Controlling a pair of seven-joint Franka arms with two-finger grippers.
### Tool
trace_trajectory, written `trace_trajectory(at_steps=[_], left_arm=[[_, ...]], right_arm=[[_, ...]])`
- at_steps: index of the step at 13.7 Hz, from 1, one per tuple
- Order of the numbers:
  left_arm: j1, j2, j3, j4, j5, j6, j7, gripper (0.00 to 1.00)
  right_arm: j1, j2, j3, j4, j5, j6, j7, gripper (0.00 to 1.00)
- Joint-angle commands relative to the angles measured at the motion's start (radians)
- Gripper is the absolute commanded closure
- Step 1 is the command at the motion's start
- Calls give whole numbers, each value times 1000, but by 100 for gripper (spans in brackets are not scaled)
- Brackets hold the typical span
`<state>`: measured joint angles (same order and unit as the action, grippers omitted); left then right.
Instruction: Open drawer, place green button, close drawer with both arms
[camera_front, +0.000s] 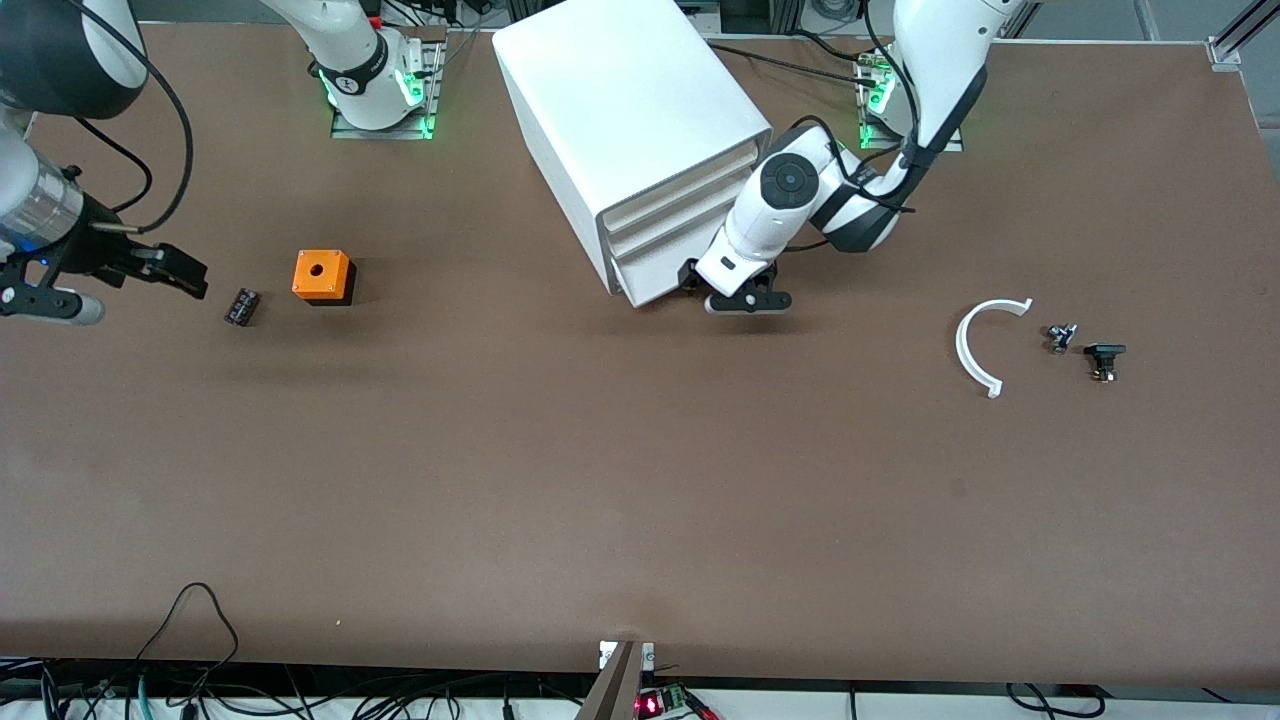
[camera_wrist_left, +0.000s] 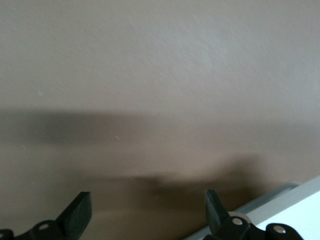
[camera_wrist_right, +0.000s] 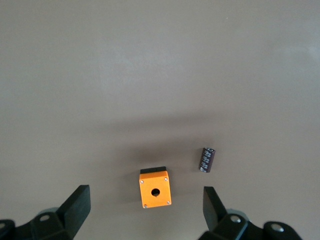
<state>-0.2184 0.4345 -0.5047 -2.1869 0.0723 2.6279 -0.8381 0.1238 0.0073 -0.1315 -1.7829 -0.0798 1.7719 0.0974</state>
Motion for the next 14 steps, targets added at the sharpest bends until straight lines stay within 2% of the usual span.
trace_trajectory(at_steps=[1,5,9,14], left_arm=[[1,-40,-17,-27,-11,-19,10,0],[1,-43,-81,-27,-11,-58,11,0],[17,-54,-75,-22,-9,-68,13,0],[253,-154,-38,59,-8,-65,14,0]], right_arm=[[-3,-27,-2,-30,17,20,-39,0],[4,-26,7,-23,8,-26,-59,0],[-3,-30,-25,-18,89,-9,-44,0],[-3,-26,-25,-7,87,-3,-56,0]])
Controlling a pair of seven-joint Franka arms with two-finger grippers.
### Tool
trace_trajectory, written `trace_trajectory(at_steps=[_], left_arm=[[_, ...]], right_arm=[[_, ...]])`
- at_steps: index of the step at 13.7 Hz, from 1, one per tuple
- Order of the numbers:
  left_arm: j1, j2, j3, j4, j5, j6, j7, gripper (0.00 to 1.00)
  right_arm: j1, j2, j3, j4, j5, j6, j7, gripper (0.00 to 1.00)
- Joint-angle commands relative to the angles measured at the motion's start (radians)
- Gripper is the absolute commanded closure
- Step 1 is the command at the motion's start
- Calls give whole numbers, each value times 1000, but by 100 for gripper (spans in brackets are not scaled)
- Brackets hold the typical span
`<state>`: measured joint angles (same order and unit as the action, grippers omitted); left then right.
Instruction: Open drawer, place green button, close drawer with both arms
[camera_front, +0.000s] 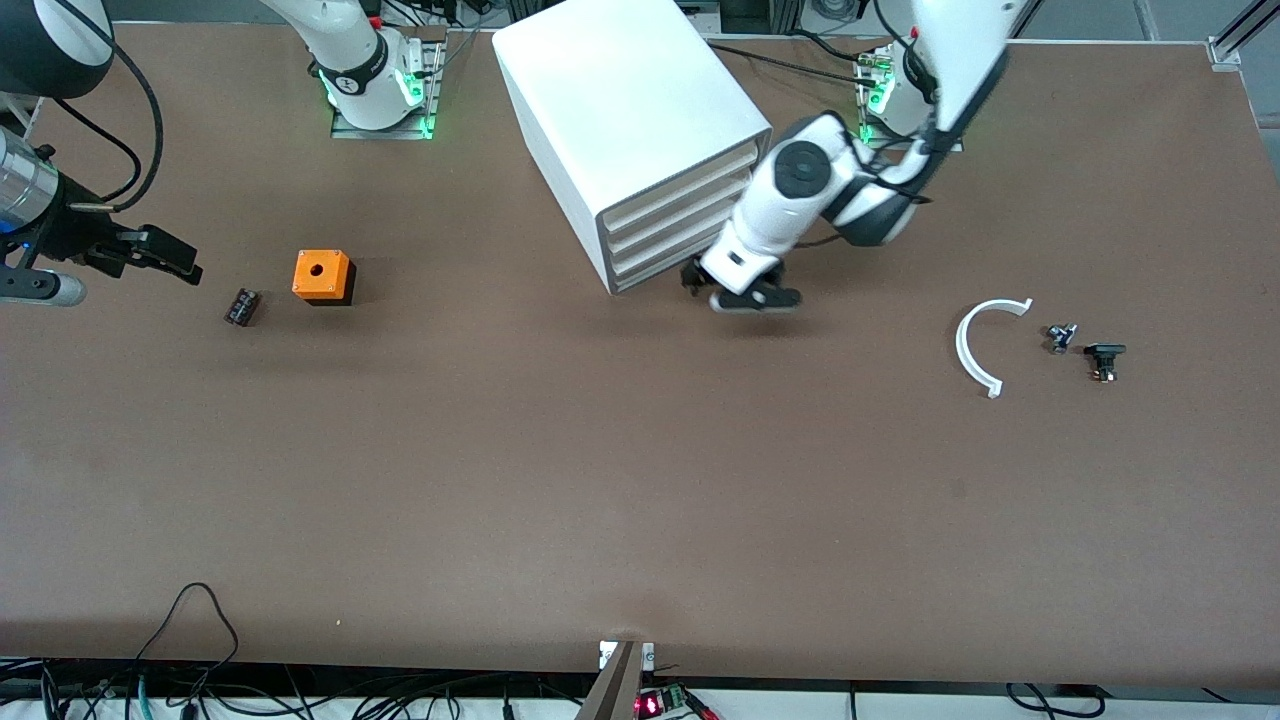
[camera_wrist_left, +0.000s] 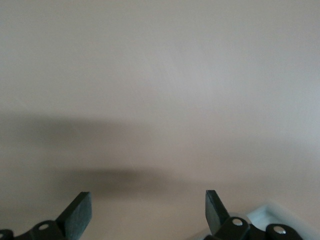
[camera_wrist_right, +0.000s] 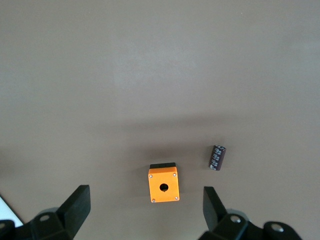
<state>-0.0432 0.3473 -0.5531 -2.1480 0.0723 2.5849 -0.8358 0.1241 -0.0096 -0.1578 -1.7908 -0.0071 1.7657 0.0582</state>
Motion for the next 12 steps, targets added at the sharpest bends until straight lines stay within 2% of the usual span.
trace_trajectory(at_steps=[1,4,5,7,10,12], left_arm=[[107,-88,10,22,-6,-22,14,0],[184,-184,9,33,-2,-37,20,0],[207,-220,9,39,-2,-90,55,0],[223,-295,25,94,-5,-261,179,0],[223,-336,94,267,-8,-571,387,0],[223,-343,163,362,-14,-716,539,0]], right_arm=[[-3,-7,3,1,13,9,-17,0],[-29,-7,14,1,19,18,-8,0],[-64,-7,44,4,21,17,-9,0],[-139,-6,121,14,24,17,-8,0],[-141,-1,118,21,27,17,-6,0],[-141,0,116,22,27,15,-15,0]])
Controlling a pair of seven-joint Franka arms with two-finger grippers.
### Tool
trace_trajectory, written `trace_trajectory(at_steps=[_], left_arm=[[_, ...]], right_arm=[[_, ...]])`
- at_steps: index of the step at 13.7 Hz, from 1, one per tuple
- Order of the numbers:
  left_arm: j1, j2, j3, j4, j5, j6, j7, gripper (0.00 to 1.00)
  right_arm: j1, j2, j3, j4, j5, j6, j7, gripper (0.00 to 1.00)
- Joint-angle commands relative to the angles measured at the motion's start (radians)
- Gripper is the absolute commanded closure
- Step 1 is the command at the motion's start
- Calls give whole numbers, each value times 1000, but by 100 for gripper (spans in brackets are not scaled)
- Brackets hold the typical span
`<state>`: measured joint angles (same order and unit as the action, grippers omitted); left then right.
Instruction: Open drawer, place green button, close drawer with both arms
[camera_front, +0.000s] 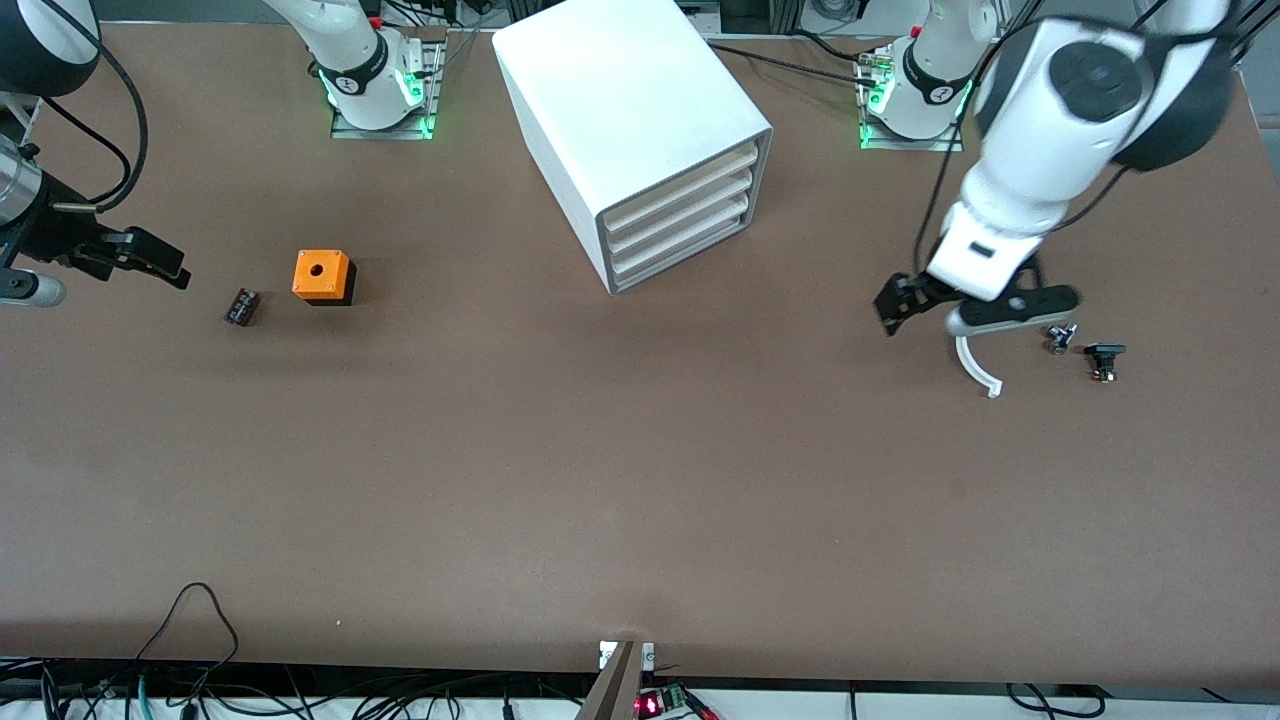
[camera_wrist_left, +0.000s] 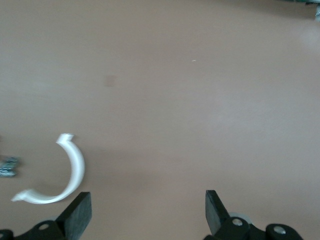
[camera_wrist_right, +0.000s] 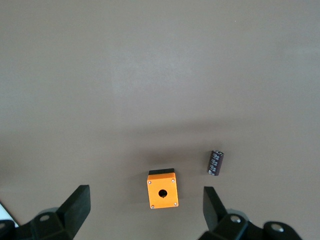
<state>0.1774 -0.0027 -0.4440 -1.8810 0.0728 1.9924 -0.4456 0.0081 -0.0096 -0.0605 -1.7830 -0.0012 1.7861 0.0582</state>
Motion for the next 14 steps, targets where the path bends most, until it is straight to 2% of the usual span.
trace_trajectory(at_steps=[1,4,6,11,14], left_arm=[[2,-2,86,132,-15,-177,213,0],[1,-20,155,207,-15,-286,358,0],[1,-34,200,214,-15,-307,441,0],[1,-40,226,217,-22,-328,515,0],[1,-17,231,269,-77,-351,513,0]], right_arm=[[-25,0,18,14,20,-7,-15,0],[-25,-1,14,28,18,-13,-21,0],[-23,0,16,37,10,-13,-23,0],[-22,0,14,50,7,-14,-57,0],[-22,-3,18,51,6,-16,-57,0]])
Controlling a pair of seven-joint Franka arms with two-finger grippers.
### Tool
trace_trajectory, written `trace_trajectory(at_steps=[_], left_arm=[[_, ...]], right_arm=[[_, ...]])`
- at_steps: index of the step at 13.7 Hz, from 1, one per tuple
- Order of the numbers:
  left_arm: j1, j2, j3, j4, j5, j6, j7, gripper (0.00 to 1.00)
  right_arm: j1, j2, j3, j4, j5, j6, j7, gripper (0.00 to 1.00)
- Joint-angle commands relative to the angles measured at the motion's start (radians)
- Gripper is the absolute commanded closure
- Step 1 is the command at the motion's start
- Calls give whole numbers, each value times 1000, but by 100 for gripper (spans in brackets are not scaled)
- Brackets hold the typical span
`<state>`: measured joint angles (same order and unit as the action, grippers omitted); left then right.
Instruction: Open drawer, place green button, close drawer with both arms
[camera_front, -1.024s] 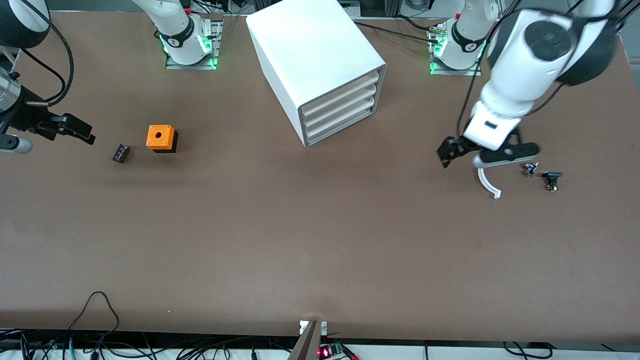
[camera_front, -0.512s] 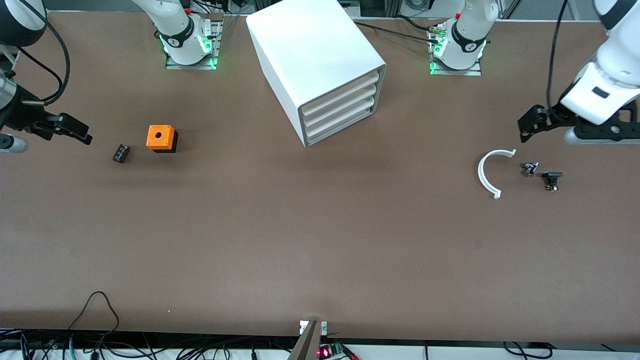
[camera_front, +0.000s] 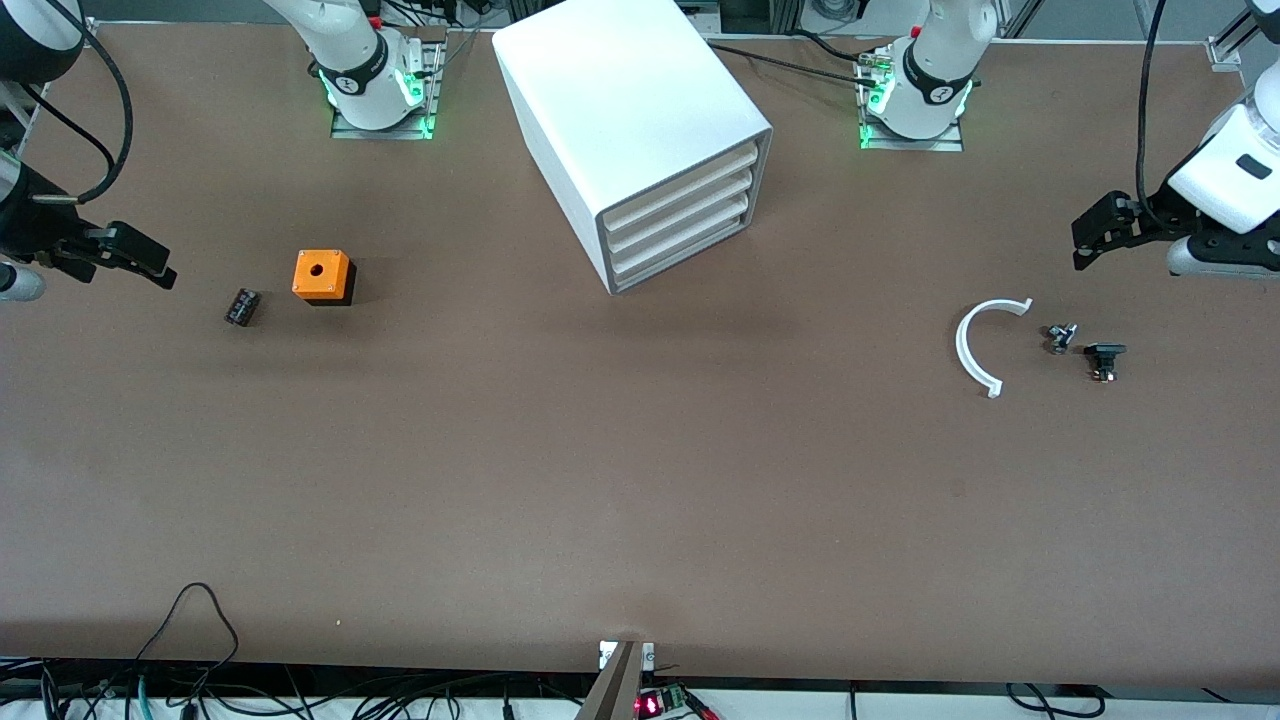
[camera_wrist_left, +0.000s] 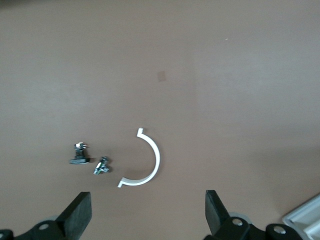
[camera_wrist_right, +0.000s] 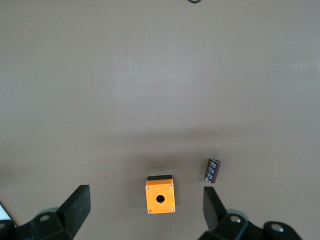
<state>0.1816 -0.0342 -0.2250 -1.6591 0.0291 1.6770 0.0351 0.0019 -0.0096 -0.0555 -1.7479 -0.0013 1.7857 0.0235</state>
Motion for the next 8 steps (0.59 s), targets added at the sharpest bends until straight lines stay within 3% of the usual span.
trace_trajectory(at_steps=[1,8], left_arm=[[-4,17,12,51,-47,-34,31,0],[-4,19,15,52,-54,-36,26,0]], right_arm=[[-16,-3,13,16,6,-17,-22,0],[-14,0,16,28,7,-20,-20,0]])
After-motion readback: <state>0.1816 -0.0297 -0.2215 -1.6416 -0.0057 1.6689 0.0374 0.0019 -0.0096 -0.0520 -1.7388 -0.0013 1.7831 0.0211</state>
